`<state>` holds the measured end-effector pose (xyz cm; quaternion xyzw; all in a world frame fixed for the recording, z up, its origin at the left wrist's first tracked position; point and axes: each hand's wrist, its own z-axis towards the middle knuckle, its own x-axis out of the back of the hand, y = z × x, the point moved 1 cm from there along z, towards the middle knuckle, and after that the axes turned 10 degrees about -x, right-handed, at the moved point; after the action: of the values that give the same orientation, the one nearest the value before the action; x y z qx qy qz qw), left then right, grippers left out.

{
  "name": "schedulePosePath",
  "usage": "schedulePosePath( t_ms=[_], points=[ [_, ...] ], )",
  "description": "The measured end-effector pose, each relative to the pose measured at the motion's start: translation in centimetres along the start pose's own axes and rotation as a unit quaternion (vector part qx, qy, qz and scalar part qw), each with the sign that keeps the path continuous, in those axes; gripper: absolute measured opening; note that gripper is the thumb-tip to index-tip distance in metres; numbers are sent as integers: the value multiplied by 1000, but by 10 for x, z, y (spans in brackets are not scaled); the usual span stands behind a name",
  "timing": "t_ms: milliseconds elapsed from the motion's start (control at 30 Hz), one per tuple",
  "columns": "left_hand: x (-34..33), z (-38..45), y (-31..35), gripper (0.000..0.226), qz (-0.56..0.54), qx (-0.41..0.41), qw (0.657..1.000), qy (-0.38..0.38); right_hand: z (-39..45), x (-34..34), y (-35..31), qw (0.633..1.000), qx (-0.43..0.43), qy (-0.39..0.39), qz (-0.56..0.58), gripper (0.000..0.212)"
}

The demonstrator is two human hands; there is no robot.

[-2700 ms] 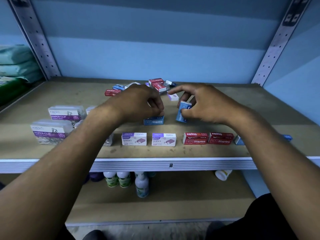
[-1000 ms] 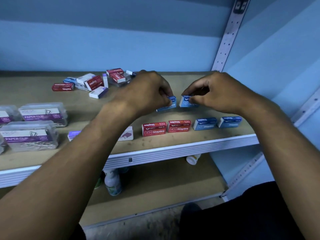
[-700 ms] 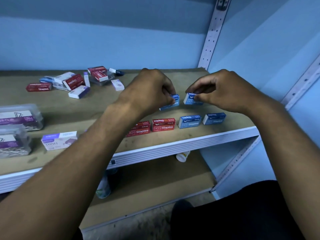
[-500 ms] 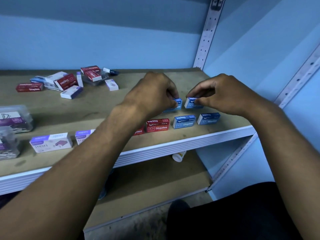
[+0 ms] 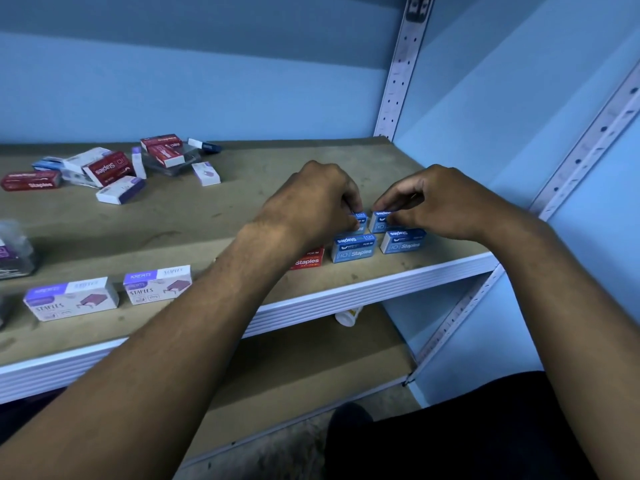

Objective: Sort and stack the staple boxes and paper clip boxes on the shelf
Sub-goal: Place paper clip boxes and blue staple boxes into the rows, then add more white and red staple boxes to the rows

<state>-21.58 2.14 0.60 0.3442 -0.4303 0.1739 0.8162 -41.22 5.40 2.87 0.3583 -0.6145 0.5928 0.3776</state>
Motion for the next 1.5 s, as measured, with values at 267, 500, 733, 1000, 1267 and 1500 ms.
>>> schedulePosePath(
  t_ms=[267,500,733,1000,1267,1500],
  points=[
    [16,-7,-8,20,-11,10,1000,21,-2,3,-2,997,18,68,10,17],
    [39,-29,-25,18,35,28,999,22,11,-6,-31,995,57,72,46,17],
    [72,-58,-47,17,58,68,996,17,26,-34,-91,994,100,28,43,17],
    [101,-95,-76,28,111,165,980,-15,43,-76,-141,993,107,-45,13,18],
    [115,-107,-90,80,136,272,948,-90,60,-105,-171,992,79,-78,-66,57],
    [111,-106,-105,83,167,317,923,-142,70,-123,-185,983,74,-101,-137,62]
  ],
)
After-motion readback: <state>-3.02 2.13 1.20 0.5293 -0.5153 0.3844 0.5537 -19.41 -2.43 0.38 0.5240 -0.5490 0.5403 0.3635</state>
